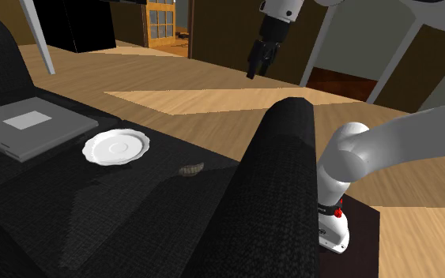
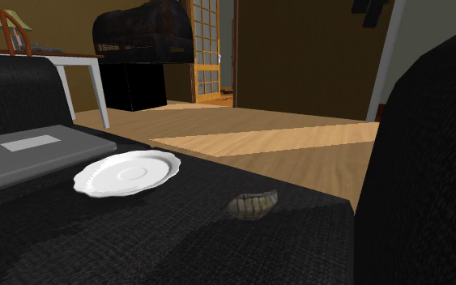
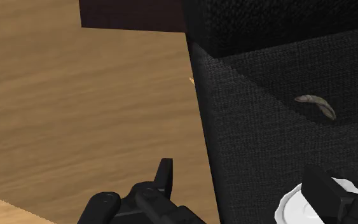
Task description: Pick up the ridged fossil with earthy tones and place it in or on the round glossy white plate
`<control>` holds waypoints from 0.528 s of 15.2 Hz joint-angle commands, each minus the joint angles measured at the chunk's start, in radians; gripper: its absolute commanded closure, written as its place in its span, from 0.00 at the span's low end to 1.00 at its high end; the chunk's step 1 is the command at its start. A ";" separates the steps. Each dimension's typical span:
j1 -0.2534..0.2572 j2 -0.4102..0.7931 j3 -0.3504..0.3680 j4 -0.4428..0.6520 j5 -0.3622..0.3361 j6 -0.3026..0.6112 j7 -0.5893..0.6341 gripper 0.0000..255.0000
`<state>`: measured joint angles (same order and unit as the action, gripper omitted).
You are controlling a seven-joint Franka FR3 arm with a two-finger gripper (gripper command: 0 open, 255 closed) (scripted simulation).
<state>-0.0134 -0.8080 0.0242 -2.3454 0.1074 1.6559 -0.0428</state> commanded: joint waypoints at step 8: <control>0.097 0.124 0.083 -0.065 0.016 0.166 -0.094 0.00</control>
<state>0.0700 -0.6916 0.0969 -2.3979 0.1227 1.8046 -0.1213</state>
